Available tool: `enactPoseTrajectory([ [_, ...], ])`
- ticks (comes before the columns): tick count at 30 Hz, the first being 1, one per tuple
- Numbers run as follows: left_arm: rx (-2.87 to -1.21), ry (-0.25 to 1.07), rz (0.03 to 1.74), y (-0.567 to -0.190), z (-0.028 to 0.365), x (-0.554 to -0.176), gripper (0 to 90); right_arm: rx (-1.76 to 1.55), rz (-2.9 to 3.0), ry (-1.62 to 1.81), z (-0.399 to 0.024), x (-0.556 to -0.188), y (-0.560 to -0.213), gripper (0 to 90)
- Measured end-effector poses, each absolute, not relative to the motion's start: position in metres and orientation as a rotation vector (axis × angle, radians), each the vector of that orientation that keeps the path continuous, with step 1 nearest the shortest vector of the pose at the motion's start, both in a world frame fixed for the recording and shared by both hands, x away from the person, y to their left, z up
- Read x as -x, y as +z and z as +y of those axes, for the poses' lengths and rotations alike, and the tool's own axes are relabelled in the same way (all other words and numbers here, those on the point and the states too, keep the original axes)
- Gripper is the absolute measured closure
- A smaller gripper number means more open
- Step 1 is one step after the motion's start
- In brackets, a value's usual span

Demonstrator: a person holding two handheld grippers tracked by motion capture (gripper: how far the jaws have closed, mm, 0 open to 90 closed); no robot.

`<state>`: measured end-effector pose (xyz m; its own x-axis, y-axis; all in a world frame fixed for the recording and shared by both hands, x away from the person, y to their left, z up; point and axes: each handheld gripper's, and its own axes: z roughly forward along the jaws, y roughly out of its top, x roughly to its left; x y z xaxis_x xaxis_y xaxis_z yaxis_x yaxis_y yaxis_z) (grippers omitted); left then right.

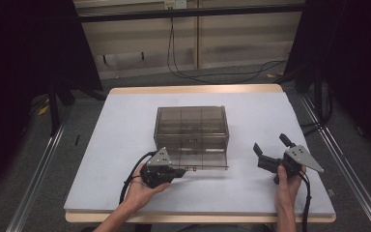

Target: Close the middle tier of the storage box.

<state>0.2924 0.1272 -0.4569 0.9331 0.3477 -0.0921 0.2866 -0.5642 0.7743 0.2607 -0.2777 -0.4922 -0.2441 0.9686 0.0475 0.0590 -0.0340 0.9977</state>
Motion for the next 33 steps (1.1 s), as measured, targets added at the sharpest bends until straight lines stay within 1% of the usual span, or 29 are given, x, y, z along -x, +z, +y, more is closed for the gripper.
enactPoseTrajectory([
  [14,-2.2,0.102,0.488,-0.4599,0.1314,-0.296,90.0,-1.149,1.413,1.404,-0.2779,-0.2607,-0.4924,0.0],
  [33,-2.205,0.103,0.484,-0.4606,0.1256,-0.2995,90.0,-1.147,1.415,1.401,-0.2776,-0.2608,-0.4923,0.0],
])
